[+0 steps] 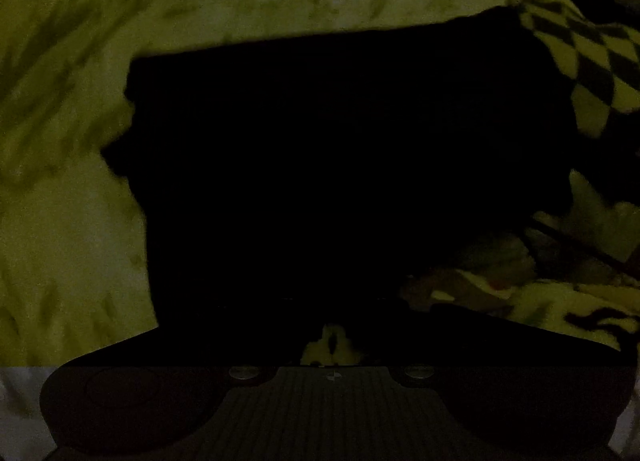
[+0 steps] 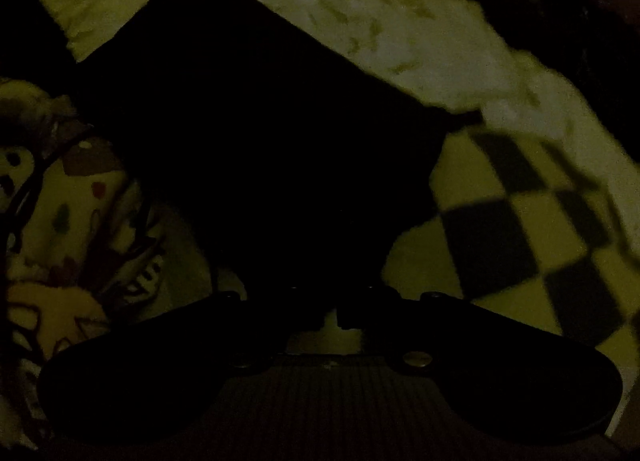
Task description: Fold large clothes
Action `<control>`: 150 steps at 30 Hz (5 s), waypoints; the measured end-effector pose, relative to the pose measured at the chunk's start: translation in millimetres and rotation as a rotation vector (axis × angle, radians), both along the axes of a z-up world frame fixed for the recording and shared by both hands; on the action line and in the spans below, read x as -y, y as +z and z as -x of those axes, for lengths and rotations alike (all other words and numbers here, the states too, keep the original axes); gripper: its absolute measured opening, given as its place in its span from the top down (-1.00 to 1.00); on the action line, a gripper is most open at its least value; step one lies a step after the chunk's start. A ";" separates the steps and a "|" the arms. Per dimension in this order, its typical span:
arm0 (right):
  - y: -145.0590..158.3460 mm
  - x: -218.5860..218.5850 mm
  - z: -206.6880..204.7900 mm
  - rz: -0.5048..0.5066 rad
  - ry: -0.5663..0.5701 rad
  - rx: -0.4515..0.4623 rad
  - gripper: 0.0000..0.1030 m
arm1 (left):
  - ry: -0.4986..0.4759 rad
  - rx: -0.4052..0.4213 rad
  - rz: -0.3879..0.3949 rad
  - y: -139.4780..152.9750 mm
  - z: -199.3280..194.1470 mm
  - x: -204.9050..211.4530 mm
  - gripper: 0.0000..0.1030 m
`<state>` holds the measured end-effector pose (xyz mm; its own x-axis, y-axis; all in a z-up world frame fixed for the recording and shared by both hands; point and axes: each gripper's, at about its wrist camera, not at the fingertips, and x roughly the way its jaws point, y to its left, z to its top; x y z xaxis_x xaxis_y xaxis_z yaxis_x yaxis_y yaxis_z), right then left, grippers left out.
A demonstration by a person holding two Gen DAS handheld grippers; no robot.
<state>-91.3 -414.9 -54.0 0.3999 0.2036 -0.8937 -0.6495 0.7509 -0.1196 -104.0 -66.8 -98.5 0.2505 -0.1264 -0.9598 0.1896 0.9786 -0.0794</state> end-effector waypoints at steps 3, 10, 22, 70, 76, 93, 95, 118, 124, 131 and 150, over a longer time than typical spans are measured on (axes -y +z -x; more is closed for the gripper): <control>-15.7 2.6 -7.4 0.012 -0.082 -0.078 0.56 | 0.057 -0.067 0.038 -16.4 -11.1 -8.7 -0.49; -5.3 44.6 -10.2 -0.205 -0.339 -0.149 0.06 | 0.209 -0.051 0.058 7.1 -7.4 -41.0 -1.00; -29.2 76.9 -36.0 -0.583 -0.659 -0.330 -0.22 | 0.086 0.199 -0.115 56.1 -22.5 6.8 -1.00; -7.6 65.6 -132.0 -0.799 -0.902 -0.702 -0.81 | -0.264 0.253 -0.025 32.7 -58.0 146.9 0.19; -31.3 41.1 -151.7 -0.748 -1.026 -0.681 -0.77 | -0.258 0.255 -0.007 35.8 -58.6 138.5 0.19; 18.0 -19.9 -158.5 -0.663 -1.031 -0.596 0.56 | 0.022 0.284 0.117 66.1 -51.8 42.3 0.19; 18.8 -38.0 -165.5 -0.759 -1.099 -0.695 0.52 | 0.113 0.288 0.129 71.8 -46.6 13.7 0.20; 55.1 -176.0 -181.2 -0.149 -0.232 0.193 -0.43 | 0.830 0.056 0.096 -1.2 23.8 -173.7 -1.00; 33.6 -166.8 -164.2 -0.194 -0.013 0.031 -0.24 | 0.446 0.194 0.144 39.0 -20.3 -142.3 -1.00; -22.9 -210.6 -174.8 -0.218 -0.009 -0.430 0.42 | 0.233 0.164 0.126 35.5 -66.1 -86.0 -1.00; 61.4 -180.4 -144.0 -0.265 0.054 -0.108 -0.77 | 0.369 0.138 -0.092 62.4 -55.6 -117.7 -1.00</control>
